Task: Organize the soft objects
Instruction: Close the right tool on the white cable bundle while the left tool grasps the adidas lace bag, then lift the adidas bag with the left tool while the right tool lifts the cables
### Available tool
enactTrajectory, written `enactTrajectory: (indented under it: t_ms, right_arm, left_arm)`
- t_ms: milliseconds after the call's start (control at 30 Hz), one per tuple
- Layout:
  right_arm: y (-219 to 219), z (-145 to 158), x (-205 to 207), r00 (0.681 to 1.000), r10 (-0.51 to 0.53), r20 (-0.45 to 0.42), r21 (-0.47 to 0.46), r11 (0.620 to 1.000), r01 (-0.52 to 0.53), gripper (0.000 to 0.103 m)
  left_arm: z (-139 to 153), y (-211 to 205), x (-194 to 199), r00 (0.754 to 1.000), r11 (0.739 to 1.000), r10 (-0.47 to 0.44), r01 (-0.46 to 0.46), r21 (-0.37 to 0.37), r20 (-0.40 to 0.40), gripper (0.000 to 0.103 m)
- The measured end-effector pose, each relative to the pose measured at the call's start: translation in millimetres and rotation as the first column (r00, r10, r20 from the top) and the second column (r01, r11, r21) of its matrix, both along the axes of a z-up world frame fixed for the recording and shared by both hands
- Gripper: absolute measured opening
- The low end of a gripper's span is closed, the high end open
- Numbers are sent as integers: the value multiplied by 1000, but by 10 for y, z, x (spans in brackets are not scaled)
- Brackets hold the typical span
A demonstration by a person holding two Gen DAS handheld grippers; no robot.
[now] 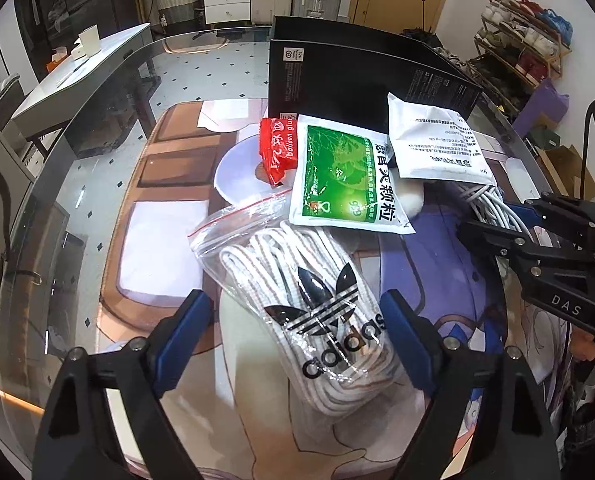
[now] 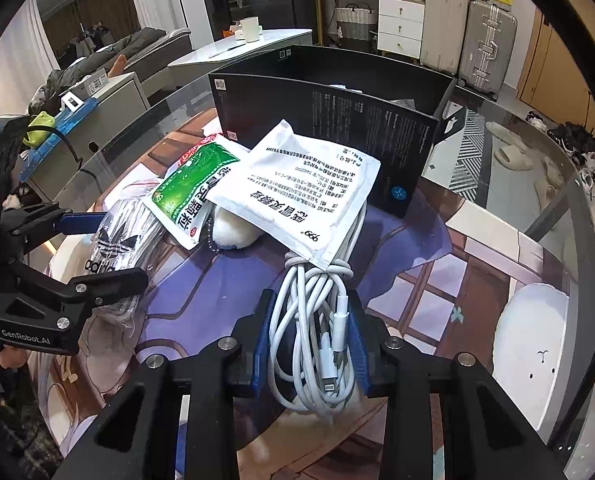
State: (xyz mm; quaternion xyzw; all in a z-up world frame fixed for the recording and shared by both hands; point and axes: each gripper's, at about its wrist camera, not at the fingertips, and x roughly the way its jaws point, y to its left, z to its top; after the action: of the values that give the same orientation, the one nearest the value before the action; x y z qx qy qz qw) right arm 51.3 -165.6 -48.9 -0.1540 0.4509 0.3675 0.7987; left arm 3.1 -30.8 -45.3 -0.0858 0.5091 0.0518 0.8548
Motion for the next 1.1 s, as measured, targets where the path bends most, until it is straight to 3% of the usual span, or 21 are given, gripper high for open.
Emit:
enactTrajectory:
  t_ms: [67,167,267,433,600,867,1100]
  right_arm:
    - [-33,6,-12,1000,3,-21,18,1000,-3,33]
    - [-70,13,-46,999,3,-38,30,1000,-2,33]
    - [-87,26,-75,998,10,-60,43,999,-7,33]
    - [-125,65,-121,999,-15,-49,41,999,17,32]
    - [-253,166,-142,998,-45,-33,49,998,46,24]
    - [-325,97,-148,997,-63,-35,18,998,63,24]
    - [-329,124,-235,997,-30,-77,69,997,35,24]
  left_arm:
    - [16,14,-15,1000,1000,-11,11,10,4,77]
    - [43,103,-56,1000,1000,-12,12,6,10,52]
    - [62,185,-74,1000,1000,-14,15,-20,12,43]
    - [77,201,-110,999,999,-32,32,-20,21,38]
    - [114,219,-134,999,999,-35,36,-20,38,37]
    - [182,174,-153,997,999,-38,38,-1,67,37]
    - [232,209,-176,996,999,-34,33,11,88,37]
